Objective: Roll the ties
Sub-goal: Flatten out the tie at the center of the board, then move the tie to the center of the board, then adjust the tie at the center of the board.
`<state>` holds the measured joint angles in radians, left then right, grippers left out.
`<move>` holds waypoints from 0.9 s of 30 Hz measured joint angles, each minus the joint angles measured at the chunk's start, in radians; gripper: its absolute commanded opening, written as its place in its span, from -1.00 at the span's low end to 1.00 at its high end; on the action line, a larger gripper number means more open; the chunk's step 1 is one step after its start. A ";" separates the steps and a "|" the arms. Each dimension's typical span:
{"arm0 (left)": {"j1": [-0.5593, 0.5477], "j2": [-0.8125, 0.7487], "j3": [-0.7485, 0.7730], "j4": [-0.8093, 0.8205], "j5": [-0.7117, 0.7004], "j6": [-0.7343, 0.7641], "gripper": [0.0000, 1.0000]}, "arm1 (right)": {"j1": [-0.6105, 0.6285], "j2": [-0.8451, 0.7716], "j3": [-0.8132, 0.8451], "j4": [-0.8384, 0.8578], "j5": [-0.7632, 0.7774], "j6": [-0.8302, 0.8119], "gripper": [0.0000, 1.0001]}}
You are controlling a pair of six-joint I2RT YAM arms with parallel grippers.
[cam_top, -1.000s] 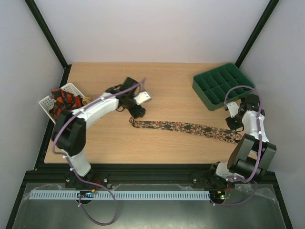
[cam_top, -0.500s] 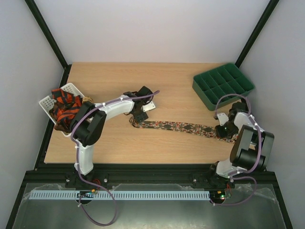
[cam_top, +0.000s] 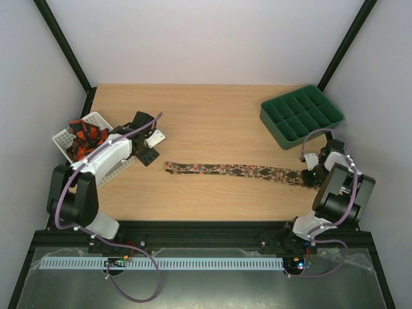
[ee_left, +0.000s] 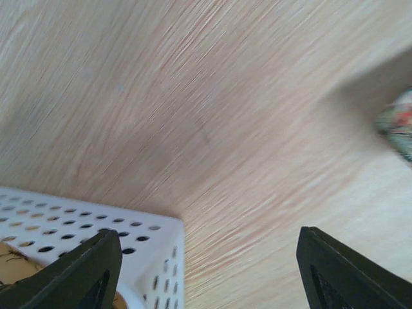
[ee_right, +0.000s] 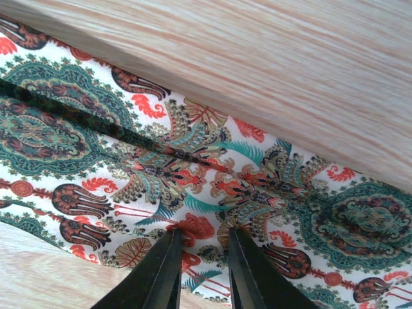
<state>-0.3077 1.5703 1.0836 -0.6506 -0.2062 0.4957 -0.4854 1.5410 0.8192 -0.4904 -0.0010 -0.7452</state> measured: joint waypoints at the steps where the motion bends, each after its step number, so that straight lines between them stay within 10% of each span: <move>1: 0.004 -0.028 -0.006 -0.010 0.032 0.008 0.58 | -0.006 0.004 0.006 -0.002 0.006 -0.011 -0.55; 11: -0.082 -0.037 0.070 -0.051 0.429 -0.003 0.62 | -0.105 0.066 0.075 0.027 0.064 -0.193 -0.55; 27: -0.237 0.042 0.097 -0.027 0.578 0.020 0.57 | -0.115 -0.014 0.261 -0.090 -0.071 -0.243 -0.45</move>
<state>-0.5442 1.6127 1.1805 -0.6773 0.3721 0.5156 -0.6006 1.5272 1.0805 -0.5808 -0.0723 -0.9882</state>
